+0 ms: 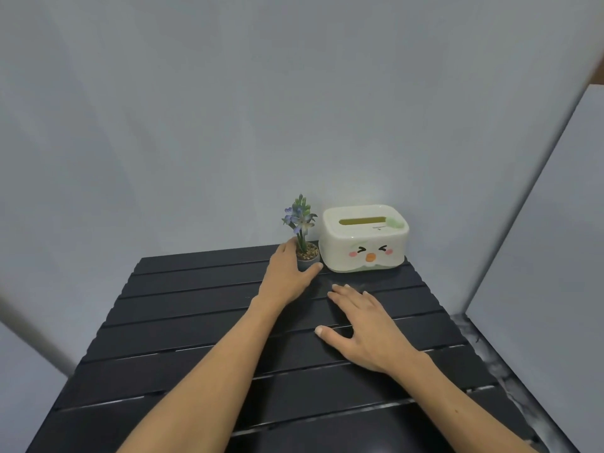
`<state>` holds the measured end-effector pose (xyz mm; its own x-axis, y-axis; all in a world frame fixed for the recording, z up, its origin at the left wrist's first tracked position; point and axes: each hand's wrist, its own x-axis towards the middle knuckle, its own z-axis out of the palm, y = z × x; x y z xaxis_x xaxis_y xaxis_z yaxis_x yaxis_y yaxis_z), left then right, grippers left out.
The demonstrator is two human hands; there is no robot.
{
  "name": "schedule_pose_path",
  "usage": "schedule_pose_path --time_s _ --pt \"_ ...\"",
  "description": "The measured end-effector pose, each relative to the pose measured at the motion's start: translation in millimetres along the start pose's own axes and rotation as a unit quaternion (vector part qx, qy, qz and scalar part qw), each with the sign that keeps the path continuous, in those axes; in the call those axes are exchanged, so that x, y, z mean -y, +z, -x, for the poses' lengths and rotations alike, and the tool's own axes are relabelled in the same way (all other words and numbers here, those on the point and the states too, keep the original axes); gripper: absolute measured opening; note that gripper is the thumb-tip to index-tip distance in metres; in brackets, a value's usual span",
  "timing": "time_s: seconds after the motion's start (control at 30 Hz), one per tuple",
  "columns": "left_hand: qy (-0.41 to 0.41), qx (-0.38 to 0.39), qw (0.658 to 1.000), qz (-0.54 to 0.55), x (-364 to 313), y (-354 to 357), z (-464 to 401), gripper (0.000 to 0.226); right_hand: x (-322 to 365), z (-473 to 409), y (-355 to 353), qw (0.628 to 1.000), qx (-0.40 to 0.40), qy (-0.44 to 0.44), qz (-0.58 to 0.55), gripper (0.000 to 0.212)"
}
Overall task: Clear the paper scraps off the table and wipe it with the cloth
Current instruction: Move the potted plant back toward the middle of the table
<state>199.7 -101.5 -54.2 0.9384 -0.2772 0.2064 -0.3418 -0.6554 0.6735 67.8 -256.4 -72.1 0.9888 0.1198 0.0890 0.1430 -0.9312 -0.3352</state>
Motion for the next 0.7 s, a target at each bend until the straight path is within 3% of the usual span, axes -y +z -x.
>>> schedule_pose_path --time_s 0.4,0.7 --pt "-0.011 -0.064 0.998 0.026 44.1 -55.4 81.3 0.039 25.5 9.5 -2.3 0.999 0.003 0.02 -0.032 0.072" --pt "-0.031 -0.064 0.997 0.032 60.0 -99.1 144.9 0.038 56.4 29.6 1.1 0.997 0.012 0.002 -0.075 0.07"
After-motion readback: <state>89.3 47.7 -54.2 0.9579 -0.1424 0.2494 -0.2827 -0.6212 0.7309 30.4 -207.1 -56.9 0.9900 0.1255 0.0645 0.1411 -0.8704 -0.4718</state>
